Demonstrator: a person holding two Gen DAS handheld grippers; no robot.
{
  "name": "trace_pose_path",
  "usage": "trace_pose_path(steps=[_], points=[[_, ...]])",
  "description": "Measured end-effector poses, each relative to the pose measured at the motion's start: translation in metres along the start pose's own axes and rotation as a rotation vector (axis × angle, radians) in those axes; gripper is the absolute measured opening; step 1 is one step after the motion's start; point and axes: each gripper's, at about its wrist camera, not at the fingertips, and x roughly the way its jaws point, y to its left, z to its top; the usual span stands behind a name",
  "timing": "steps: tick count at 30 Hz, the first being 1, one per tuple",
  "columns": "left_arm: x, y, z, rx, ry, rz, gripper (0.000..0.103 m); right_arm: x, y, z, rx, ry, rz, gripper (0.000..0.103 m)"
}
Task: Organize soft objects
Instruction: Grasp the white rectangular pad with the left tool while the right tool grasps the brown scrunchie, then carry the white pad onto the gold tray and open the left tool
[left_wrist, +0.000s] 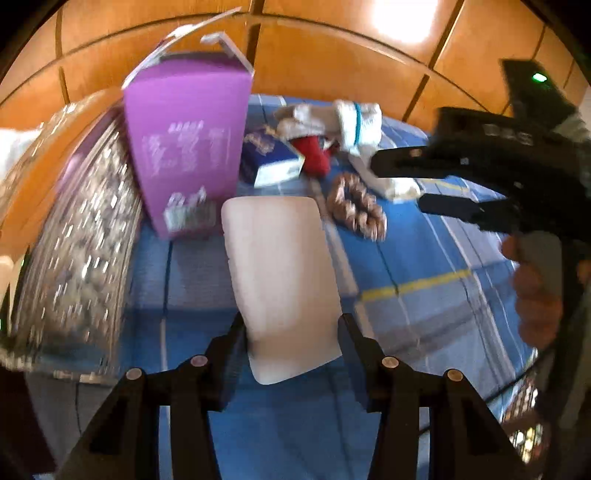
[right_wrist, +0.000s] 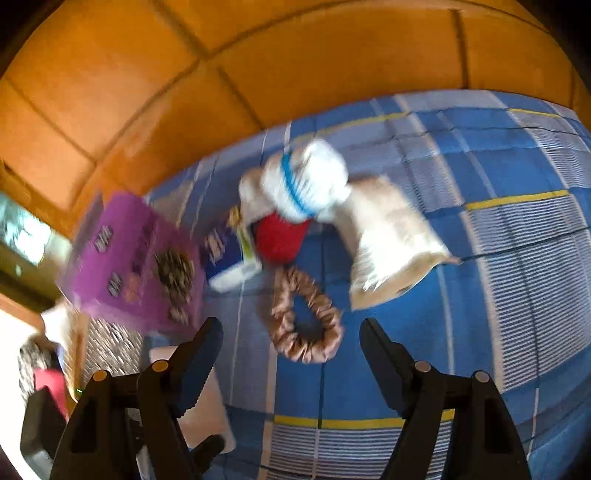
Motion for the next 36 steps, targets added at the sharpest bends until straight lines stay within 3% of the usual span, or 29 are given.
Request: trace_pose_path(steps=[4, 6, 8, 10, 11, 17, 25, 29, 33, 36], points=[[-0.002, 0.001, -0.01, 0.044, -0.003, -0.008, 0.05, 0.018, 0.009, -0.004, -0.083, 0.029, -0.154, 0.078], [-0.003, 0.0, -0.013, 0.066, -0.014, 0.001, 0.05, 0.024, 0.012, -0.006, -0.12, 0.033, -0.197, 0.072], [0.004, -0.002, -0.009, 0.069, -0.017, 0.003, 0.051, 0.031, 0.016, -0.008, -0.155, 0.057, -0.213, 0.042], [0.01, -0.003, -0.006, 0.081, -0.022, 0.007, 0.051, 0.036, 0.018, -0.012, -0.192, 0.08, -0.252, 0.03], [0.011, -0.003, -0.006, 0.077, -0.026, 0.006, 0.051, 0.035, 0.019, -0.014, -0.207, 0.072, -0.262, 0.016], [0.009, -0.003, -0.005, 0.107, -0.04, -0.004, 0.047, 0.029, 0.007, -0.022, -0.151, 0.124, -0.21, 0.015], [-0.04, -0.006, 0.001, 0.149, -0.108, -0.042, 0.043, 0.021, -0.018, -0.021, -0.058, 0.14, -0.142, 0.015], [-0.079, -0.019, 0.024, 0.194, -0.183, -0.083, 0.043, 0.025, -0.017, -0.016, -0.056, 0.14, -0.144, 0.015], [-0.093, -0.03, 0.068, 0.212, -0.206, -0.109, 0.043, 0.024, -0.013, -0.019, -0.081, 0.136, -0.164, 0.015], [-0.095, -0.027, 0.109, 0.182, -0.246, -0.079, 0.044, 0.022, -0.01, -0.02, -0.096, 0.133, -0.174, 0.015]])
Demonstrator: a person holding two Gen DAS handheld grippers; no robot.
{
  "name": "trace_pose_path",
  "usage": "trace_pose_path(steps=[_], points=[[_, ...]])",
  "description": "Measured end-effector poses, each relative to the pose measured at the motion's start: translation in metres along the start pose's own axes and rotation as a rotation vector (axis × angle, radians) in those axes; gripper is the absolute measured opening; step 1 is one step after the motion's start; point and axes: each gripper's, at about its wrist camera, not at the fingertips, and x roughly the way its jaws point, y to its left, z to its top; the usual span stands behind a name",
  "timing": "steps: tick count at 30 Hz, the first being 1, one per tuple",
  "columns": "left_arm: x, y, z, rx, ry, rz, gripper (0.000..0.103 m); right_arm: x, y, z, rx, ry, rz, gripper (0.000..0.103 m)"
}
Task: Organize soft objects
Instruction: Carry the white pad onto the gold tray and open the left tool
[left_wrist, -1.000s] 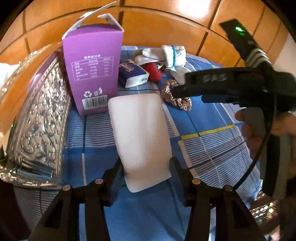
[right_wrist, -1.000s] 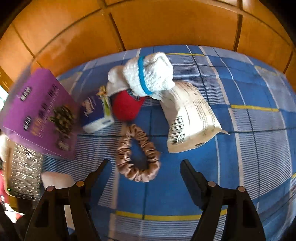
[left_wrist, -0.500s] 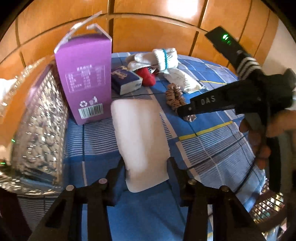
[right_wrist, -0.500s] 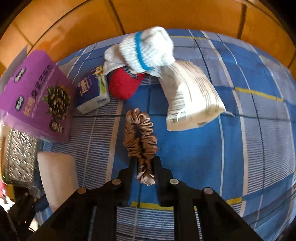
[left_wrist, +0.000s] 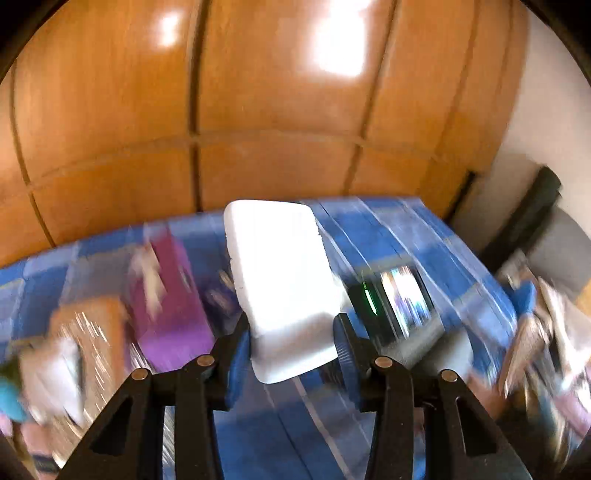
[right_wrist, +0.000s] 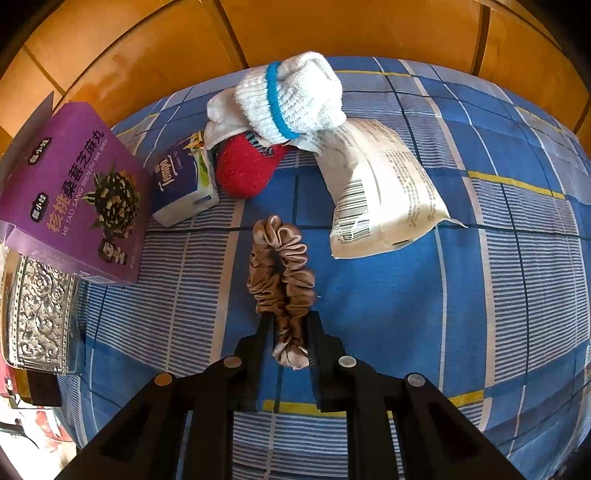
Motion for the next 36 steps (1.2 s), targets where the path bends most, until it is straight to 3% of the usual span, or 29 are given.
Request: trace_pose_path(steps=[4, 8, 12, 16, 20, 28, 32, 36], points=[[-0.016, 0.046, 0.04, -0.098, -0.096, 0.11, 0.044, 0.005, 0.013, 0.001, -0.044, -0.007, -0.03, 0.017], [-0.056, 0.117, 0.045, -0.217, -0.181, 0.268, 0.045, 0.007, 0.026, -0.003, -0.106, -0.016, -0.071, 0.021], [-0.103, 0.19, 0.003, -0.353, -0.204, 0.405, 0.045, 0.009, 0.032, -0.004, -0.129, -0.024, -0.091, 0.021], [-0.144, 0.239, -0.066, -0.46, -0.193, 0.5, 0.045, 0.007, 0.041, -0.011, -0.162, -0.036, -0.117, 0.021], [-0.168, 0.262, -0.133, -0.56, -0.153, 0.54, 0.046, 0.007, 0.049, -0.014, -0.19, -0.046, -0.142, 0.021], [-0.187, 0.261, -0.226, -0.655, -0.093, 0.574, 0.049, 0.011, 0.064, -0.024, -0.222, -0.065, -0.181, 0.021], [-0.183, 0.259, -0.249, -0.674, -0.048, 0.576, 0.054, 0.013, 0.072, -0.03, -0.232, -0.081, -0.21, 0.02], [-0.173, 0.255, -0.258, -0.681, -0.018, 0.557, 0.068, 0.012, 0.08, -0.038, -0.214, -0.099, -0.241, 0.019]])
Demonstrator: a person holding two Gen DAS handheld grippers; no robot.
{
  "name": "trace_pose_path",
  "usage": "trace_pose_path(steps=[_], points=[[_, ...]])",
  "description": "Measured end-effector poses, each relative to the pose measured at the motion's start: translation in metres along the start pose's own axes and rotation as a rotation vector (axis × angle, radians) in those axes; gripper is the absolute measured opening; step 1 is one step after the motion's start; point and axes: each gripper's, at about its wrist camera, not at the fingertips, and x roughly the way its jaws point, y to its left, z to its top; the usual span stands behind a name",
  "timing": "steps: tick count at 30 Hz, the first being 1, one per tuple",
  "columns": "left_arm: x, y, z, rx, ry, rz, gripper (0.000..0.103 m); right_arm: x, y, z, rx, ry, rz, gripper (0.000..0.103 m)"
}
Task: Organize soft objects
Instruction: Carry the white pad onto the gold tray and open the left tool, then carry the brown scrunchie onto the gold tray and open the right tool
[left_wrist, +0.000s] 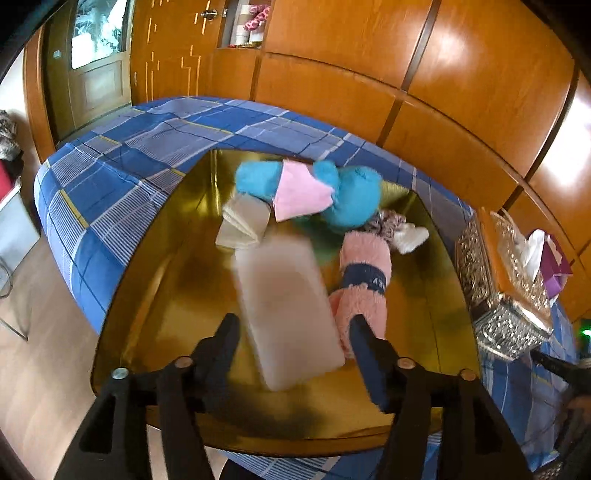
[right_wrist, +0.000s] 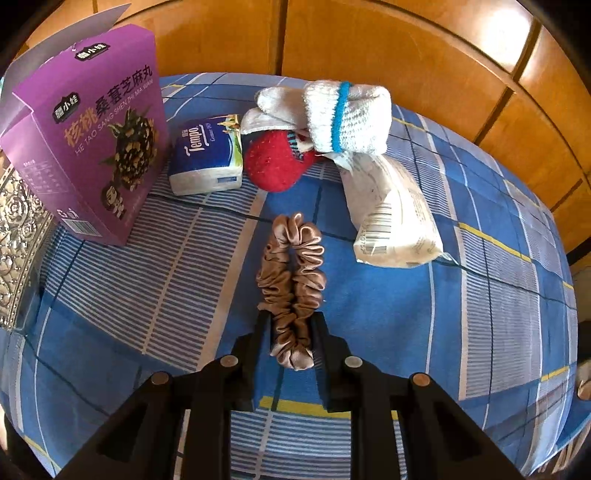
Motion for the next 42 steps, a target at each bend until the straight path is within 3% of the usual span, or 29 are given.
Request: trace_pose_path(steps=[4, 7, 12, 18, 21, 26, 31, 36, 42], points=[[-0.004, 0.0, -0.001, 0.018, -0.022, -0.002, 0.079, -0.008, 0.006, -0.006, 0.038, 0.003, -0.003, 0.016], [-0.01, 0.0, -0.001, 0.04, -0.042, 0.003, 0.082, -0.015, 0.003, -0.01, 0.083, 0.008, 0.014, 0.015], [-0.016, -0.001, 0.0, 0.07, -0.057, 0.017, 0.083, -0.051, -0.013, -0.004, 0.153, -0.063, 0.028, 0.015], [-0.024, -0.008, 0.001, 0.101, -0.074, 0.008, 0.083, -0.097, -0.044, 0.053, 0.28, -0.161, 0.029, 0.015], [-0.029, -0.012, 0.002, 0.113, -0.082, 0.001, 0.087, -0.121, -0.038, 0.09, 0.273, -0.222, 0.05, 0.015], [-0.036, -0.016, 0.001, 0.131, -0.099, 0.006, 0.09, -0.181, 0.041, 0.138, 0.067, -0.408, 0.161, 0.015], [-0.038, -0.012, 0.001, 0.13, -0.105, 0.016, 0.09, -0.211, 0.139, 0.122, -0.236, -0.495, 0.372, 0.015], [-0.04, -0.005, 0.005, 0.121, -0.126, 0.031, 0.09, -0.196, 0.225, 0.07, -0.506, -0.388, 0.536, 0.015], [-0.041, 0.019, 0.014, 0.065, -0.141, 0.057, 0.09, -0.152, 0.293, 0.013, -0.711, -0.216, 0.586, 0.015]])
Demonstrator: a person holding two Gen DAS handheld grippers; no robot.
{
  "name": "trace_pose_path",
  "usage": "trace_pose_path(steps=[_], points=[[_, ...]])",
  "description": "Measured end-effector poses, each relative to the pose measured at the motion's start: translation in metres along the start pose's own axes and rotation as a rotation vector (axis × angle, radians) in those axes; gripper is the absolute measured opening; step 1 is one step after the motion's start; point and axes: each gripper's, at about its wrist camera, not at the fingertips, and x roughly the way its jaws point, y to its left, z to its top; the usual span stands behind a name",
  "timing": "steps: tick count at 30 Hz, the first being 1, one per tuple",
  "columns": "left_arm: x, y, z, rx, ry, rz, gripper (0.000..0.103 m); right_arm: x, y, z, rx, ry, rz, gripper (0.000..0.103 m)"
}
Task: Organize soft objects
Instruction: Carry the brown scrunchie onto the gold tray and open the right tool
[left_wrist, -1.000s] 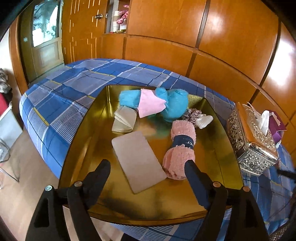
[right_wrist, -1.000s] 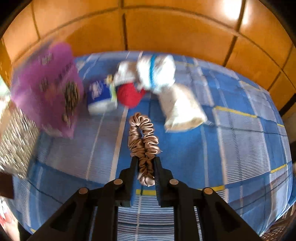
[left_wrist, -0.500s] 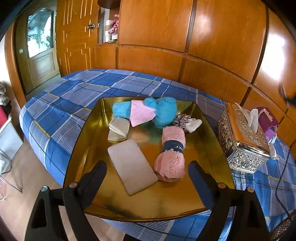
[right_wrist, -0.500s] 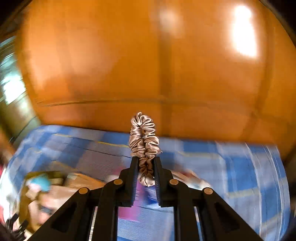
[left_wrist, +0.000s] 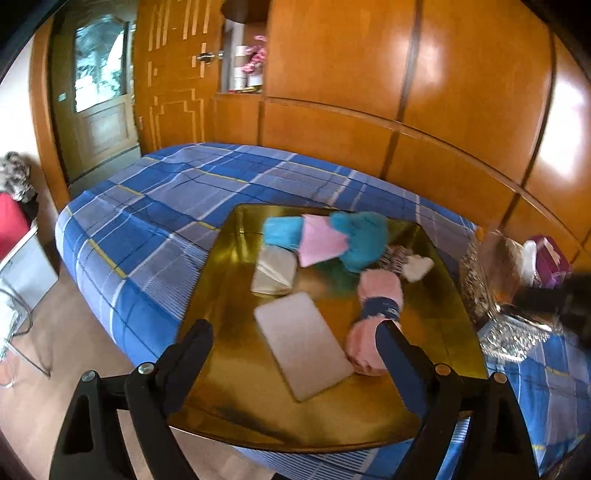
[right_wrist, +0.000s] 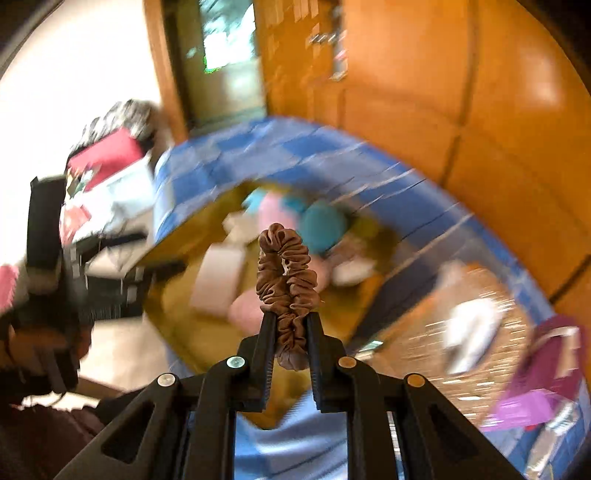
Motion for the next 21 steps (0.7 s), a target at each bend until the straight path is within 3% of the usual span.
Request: trace_pose_path(steps=[7, 9, 11, 14, 21], points=[[0.001, 0.015, 0.004, -0.034, -0.005, 0.008, 0.09, 0.064, 0.012, -0.015, -0.023, 0.162, 0.029, 0.019], [0.003, 0.014, 0.003, -0.035, 0.004, 0.005, 0.09, 0.077, 0.007, -0.019, -0.01, 0.204, 0.03, 0.023], [0.004, 0.014, 0.003, -0.034, 0.009, 0.004, 0.09, 0.08, 0.008, -0.024, -0.008, 0.226, 0.003, 0.033], [0.005, 0.014, 0.001, -0.034, 0.013, 0.011, 0.09, 0.08, 0.011, -0.03, -0.005, 0.227, -0.016, 0.041], [0.01, 0.013, -0.001, -0.03, 0.028, 0.021, 0.09, 0.057, 0.021, -0.029, -0.021, 0.147, -0.161, 0.042]])
